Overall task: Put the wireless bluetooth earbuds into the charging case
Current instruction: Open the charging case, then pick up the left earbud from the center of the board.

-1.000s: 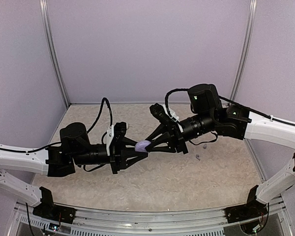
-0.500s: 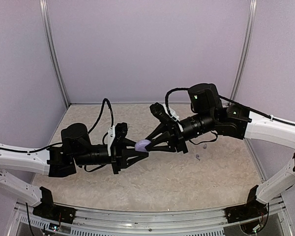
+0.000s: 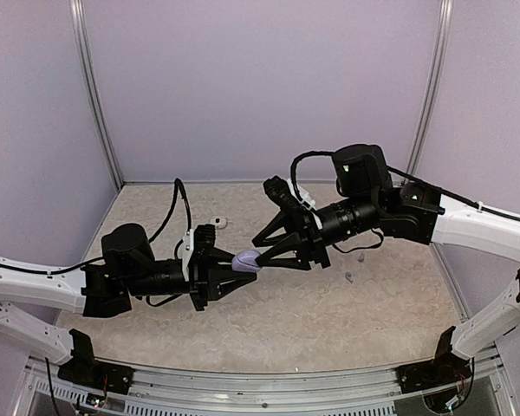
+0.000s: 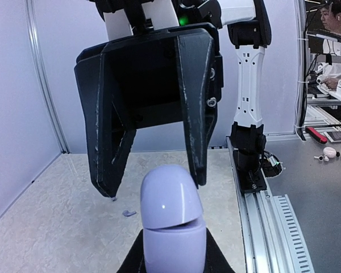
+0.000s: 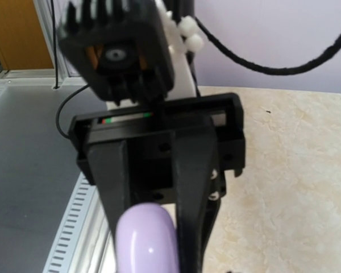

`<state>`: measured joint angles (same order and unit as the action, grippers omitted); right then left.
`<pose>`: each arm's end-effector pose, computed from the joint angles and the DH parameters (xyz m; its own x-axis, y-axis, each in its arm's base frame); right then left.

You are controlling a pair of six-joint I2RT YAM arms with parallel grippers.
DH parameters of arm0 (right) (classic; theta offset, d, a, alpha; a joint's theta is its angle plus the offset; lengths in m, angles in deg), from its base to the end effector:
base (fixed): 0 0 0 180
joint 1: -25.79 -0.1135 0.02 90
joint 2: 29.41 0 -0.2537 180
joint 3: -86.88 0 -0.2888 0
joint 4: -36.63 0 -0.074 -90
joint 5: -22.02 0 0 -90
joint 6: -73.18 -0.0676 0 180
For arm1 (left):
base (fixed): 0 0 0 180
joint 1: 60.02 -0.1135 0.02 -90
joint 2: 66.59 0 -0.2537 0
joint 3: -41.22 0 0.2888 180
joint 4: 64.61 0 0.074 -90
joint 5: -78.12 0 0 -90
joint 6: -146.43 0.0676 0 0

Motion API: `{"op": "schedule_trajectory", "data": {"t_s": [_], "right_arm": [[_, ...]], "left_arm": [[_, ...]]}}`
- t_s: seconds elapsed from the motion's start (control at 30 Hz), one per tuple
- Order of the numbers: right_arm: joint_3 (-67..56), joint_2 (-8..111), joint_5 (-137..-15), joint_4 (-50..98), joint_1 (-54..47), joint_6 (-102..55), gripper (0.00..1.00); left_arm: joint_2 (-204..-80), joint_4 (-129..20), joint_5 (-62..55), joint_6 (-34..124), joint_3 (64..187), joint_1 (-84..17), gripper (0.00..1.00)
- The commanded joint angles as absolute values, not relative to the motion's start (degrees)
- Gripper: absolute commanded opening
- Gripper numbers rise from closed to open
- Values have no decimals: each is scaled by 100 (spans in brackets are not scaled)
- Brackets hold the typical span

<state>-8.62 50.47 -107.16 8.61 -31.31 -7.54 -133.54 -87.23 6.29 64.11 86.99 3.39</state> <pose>0.1702 0.3417 0.3363 -0.0572 -0.3185 -0.9462 -0.9879 -0.1187 0.0996 0.1280 -0.3029 0.2461 0.1433 -0.0027 -0.9897 0.9788 0.1482 0.1414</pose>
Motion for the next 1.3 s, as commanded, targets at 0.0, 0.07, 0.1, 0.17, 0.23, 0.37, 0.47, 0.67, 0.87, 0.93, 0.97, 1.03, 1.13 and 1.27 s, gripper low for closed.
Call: {"op": "schedule_trajectory", "data": {"t_s": [0.0,0.07,0.1,0.17,0.23,0.37,0.47,0.67,0.87,0.93,0.97,1.03,1.13,1.27], "right_arm": [[-739,4908,-10217,1070,-3049,-875,41],[-722,4901,-10144,1088,-3006,-909,42],[-722,4892,-10096,1104,-2996,-924,42],[-728,4875,-9943,1125,-2978,-939,42],[-731,4880,-9823,1128,-2961,-948,42],[-743,4864,-9600,1134,-2883,-997,44],[-857,4743,-9648,1273,-2752,-1087,47],[-1386,4433,-9796,1606,-2233,-1580,55],[-1980,4315,-9575,1348,-1568,-2158,61],[-2045,4373,-9384,1005,-1381,-2244,60],[-2055,4420,-9251,785,-1297,-2271,59],[-2065,4559,-8926,354,-1108,-2320,58],[-2098,4781,-8691,-165,-820,-2359,55],[-1914,5201,-8279,-806,-644,-2132,54]], "left_arm": [[-13216,-9029,936,6573,8627,421,8],[-13192,-9050,937,6601,8605,423,8],[-13190,-9059,946,6638,8588,427,8],[-13172,-9076,920,6672,8566,431,8],[-13151,-9105,900,6682,8534,444,7],[-13090,-9157,763,6695,8464,435,7],[-12999,-9434,628,6592,8306,411,6],[-12971,-9903,561,6238,8064,91,6],[-12986,-10328,693,5970,7867,-263,6],[-13003,-10310,729,5976,7846,-332,6],[-13004,-10305,738,5969,7837,-367,6],[-13004,-10298,750,5965,7803,-411,6],[-13018,-10292,718,5993,7783,-424,6],[-13128,-10238,746,6026,7836,-459,6]]}}
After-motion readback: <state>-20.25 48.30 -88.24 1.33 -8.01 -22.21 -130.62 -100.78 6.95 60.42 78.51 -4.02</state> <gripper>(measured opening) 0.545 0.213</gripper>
